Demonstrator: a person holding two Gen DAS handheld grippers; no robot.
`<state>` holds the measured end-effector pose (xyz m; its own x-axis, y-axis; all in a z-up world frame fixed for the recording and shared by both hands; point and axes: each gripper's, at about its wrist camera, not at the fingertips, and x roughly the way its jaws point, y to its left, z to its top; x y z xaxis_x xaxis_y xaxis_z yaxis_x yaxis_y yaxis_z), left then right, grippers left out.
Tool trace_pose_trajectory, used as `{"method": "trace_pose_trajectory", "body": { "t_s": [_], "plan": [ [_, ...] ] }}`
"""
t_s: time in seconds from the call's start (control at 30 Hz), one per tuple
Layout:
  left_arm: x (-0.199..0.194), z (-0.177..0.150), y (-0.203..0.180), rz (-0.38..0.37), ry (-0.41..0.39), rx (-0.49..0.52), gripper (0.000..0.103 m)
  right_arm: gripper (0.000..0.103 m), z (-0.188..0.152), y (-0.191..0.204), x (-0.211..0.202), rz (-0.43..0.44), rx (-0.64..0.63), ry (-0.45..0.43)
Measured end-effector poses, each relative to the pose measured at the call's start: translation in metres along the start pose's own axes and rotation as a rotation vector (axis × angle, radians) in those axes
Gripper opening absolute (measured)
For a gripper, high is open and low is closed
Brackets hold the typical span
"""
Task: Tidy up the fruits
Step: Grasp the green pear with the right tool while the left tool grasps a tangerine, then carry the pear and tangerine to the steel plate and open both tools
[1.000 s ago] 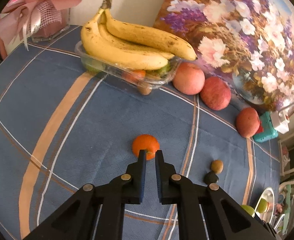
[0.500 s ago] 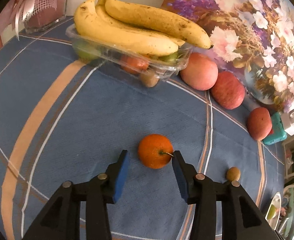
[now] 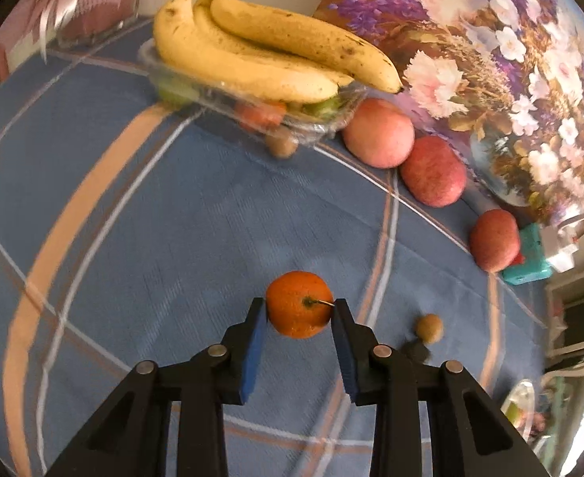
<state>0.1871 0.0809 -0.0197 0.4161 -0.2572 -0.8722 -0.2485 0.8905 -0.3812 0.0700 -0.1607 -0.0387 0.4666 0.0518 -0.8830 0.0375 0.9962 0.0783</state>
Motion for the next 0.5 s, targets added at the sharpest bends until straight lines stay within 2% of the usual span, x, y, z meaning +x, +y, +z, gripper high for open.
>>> {"method": "trace_pose_trajectory", "body": {
  "t_s": [0.3, 0.5],
  "plan": [
    [-0.028, -0.032, -0.022, -0.045, 0.038, -0.025, 0.035, 0.04, -0.023, -0.014, -0.025, -0.04, -0.014, -0.007],
    [-0.046, -0.053, -0.029, -0.022, 0.024, -0.005, 0.035, 0.04, -0.031, -0.027, -0.048, -0.031, 0.021, -0.037]
  ]
}}
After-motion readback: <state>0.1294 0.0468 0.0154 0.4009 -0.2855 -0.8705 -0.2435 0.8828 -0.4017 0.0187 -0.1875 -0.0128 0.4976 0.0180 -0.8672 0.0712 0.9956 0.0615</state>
